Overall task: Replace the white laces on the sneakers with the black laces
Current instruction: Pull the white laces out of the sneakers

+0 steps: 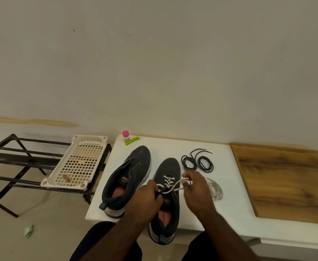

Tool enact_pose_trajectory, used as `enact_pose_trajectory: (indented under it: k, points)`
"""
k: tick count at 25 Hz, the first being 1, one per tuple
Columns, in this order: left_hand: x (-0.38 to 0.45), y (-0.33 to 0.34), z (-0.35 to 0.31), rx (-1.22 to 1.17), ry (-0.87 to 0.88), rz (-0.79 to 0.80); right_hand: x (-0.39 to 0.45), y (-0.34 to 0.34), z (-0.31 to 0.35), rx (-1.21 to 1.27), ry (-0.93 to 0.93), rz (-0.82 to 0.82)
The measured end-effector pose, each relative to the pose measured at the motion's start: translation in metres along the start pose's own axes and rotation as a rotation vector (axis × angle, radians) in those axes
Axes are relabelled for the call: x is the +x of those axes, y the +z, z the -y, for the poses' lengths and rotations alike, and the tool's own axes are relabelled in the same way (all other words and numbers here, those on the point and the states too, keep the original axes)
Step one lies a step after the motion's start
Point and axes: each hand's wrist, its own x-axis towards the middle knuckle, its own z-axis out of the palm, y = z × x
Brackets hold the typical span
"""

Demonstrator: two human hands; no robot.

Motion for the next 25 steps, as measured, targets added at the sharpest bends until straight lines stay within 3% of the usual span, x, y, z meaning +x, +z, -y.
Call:
enact_pose_trajectory:
  k: [2,3,5,9,11,14,17,18,20,22,25]
  points:
    - [0.000,0.000,0.000,-0.006,0.011,-0.004,-0.008,0.009,0.001,-0.202,-0.169,0.282]
    - [0.000,-0.001,-0.001,-0.009,0.015,-0.002,-0.011,0.014,0.004,-0.364,-0.250,0.346]
    - [-0.002,0.000,-0.001,-0.003,0.028,-0.001,-0.013,0.021,0.010,-0.569,-0.351,0.286]
    - [-0.002,-0.001,0.000,-0.012,0.012,-0.022,0.000,0.008,0.011,-0.381,-0.225,0.060]
    - [-0.001,0.000,0.001,-0.016,0.017,-0.018,0.003,0.003,0.004,-0.292,-0.250,0.138]
    - [-0.001,0.001,0.002,-0.022,0.025,-0.008,-0.008,0.018,0.014,-0.533,-0.409,0.339]
    - [-0.001,0.001,0.005,-0.021,0.028,-0.012,-0.008,0.024,0.015,-0.590,-0.487,0.157]
    - [-0.001,0.001,0.005,-0.022,0.027,-0.017,-0.003,0.016,0.012,-0.476,-0.404,0.043]
    - [0.000,0.003,0.007,-0.028,0.021,-0.022,0.008,-0.005,0.007,-0.123,-0.026,-0.206]
    - [0.000,0.004,0.008,-0.036,0.018,-0.023,0.010,-0.018,-0.007,0.160,0.316,-0.303]
    - [0.001,0.005,0.009,-0.039,0.020,-0.021,0.005,-0.013,-0.026,0.339,0.565,-0.389]
